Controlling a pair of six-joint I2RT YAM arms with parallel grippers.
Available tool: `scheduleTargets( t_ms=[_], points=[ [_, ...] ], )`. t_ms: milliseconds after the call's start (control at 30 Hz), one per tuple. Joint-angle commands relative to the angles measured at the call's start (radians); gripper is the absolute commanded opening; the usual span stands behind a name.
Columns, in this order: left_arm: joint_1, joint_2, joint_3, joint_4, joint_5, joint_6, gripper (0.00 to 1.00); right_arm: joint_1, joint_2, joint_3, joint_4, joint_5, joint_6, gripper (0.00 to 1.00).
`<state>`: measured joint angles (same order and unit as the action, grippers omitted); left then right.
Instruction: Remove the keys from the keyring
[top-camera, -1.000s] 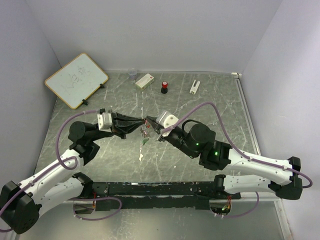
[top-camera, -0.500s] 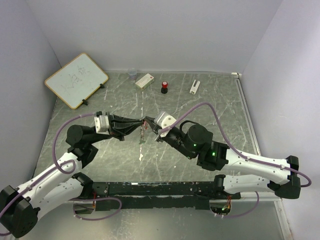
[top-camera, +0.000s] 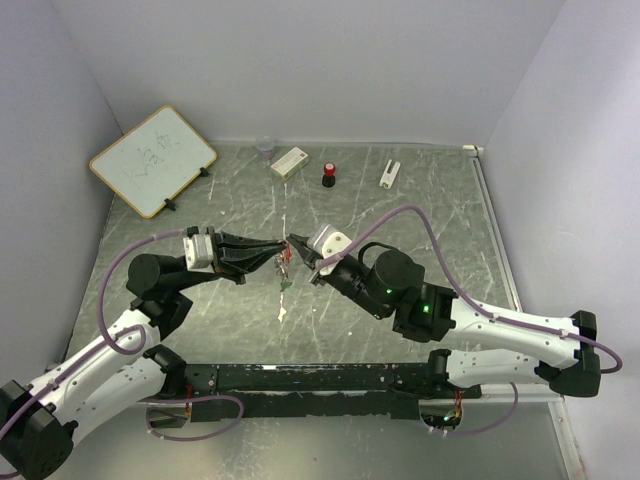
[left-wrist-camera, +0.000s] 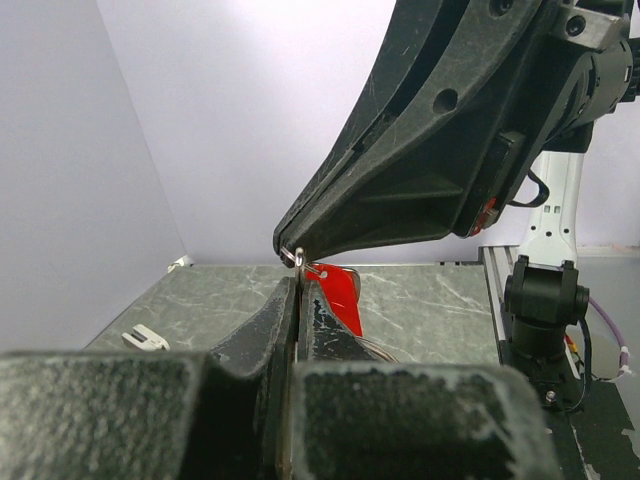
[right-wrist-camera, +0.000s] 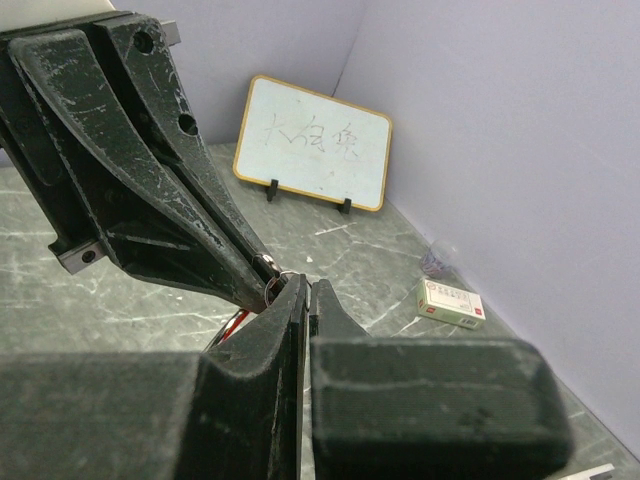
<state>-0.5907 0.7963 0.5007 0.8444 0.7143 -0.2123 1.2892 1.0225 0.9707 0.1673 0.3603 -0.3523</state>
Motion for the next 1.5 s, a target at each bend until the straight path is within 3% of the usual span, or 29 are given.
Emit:
scheduleTargets(
  t_ms=[0,467,667,833,1000,1233,1333,1467],
  points=[
    [0.003,-0.048,0.030,0.093,-0.014,0.012,0.07,-0.013,0.017,-0.023,-0.073,0.098,-0.008,0.00],
    [0.003,-0.015,0.022,0.213,-0.003,-0.058,0.07,-0.013,0.050,-0.046,-0.038,0.020,0.041,0.00],
    [0.003,-0.013,0.039,0.121,-0.003,-0.042,0.07,-0.013,0.044,-0.035,-0.014,0.097,0.014,0.00],
    [0.004,-0.002,0.028,0.106,0.005,-0.053,0.13,-0.012,0.035,-0.002,-0.016,0.112,-0.035,0.00],
    [0.003,0.036,0.049,0.114,0.052,-0.075,0.27,-0.013,0.029,0.024,-0.027,0.075,-0.054,0.00],
    [0.003,0.092,0.076,0.103,0.127,-0.068,0.35,-0.011,0.002,0.024,-0.036,0.027,-0.056,0.00],
    [0.004,0.092,0.076,0.056,0.106,-0.030,0.30,-0.011,-0.012,0.055,-0.044,0.036,-0.061,0.00],
    [0.003,0.063,0.063,-0.037,0.016,0.038,0.23,-0.011,-0.006,0.052,-0.068,0.159,-0.023,0.00]
  ],
)
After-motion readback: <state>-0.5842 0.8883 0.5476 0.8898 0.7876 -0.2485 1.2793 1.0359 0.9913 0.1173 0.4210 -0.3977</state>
